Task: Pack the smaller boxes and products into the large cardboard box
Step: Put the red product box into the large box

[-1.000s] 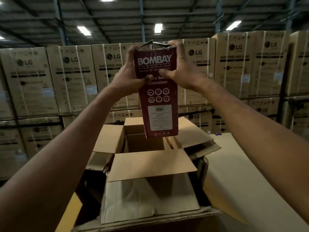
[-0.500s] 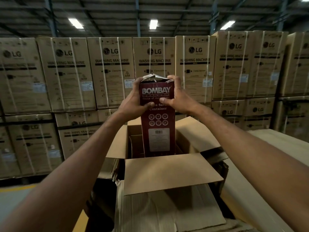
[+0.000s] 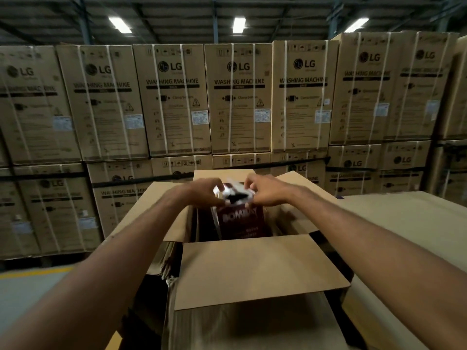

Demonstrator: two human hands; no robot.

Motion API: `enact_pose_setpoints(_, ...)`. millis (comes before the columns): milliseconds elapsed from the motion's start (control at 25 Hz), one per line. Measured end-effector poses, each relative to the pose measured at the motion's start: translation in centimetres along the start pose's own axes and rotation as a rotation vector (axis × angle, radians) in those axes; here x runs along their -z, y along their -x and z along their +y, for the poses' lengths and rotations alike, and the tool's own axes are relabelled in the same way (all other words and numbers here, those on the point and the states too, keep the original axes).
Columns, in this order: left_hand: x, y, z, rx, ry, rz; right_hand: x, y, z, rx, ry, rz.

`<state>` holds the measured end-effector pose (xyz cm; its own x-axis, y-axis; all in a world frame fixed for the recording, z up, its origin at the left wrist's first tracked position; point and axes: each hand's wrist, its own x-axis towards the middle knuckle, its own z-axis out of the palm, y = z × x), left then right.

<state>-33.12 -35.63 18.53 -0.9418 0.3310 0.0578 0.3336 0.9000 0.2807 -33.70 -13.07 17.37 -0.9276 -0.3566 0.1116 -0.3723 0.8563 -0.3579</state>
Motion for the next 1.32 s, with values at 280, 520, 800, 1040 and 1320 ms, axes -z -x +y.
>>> enact_pose_setpoints(280, -2.8, -3.2, -0.1, -0.056, 0.067, 0.056, -0.8, -1.5, 0.3, 0.000, 0.050, 0.034)
enact_pose_setpoints(520, -2.4, -3.2, -1.3, -0.107, 0.131, 0.186, -1.6, -1.6, 1.4, 0.016, -0.030, 0.148)
enact_pose_setpoints(800, -2.1, -2.4, -1.3, -0.103, 0.205, 0.116, -2.0, -1.6, 1.8, -0.101, -0.210, 0.011)
enact_pose_setpoints(1040, -4.2, -2.1, -1.2, 0.093, -0.023, -0.133, -3.4, -2.7, 0.7, -0.157, -0.068, 0.025)
enact_pose_setpoints(1320, -6.2, -0.7, -0.5, 0.104, -0.621, -0.106, -3.3, -2.9, 0.0, -0.114, 0.098, -0.023)
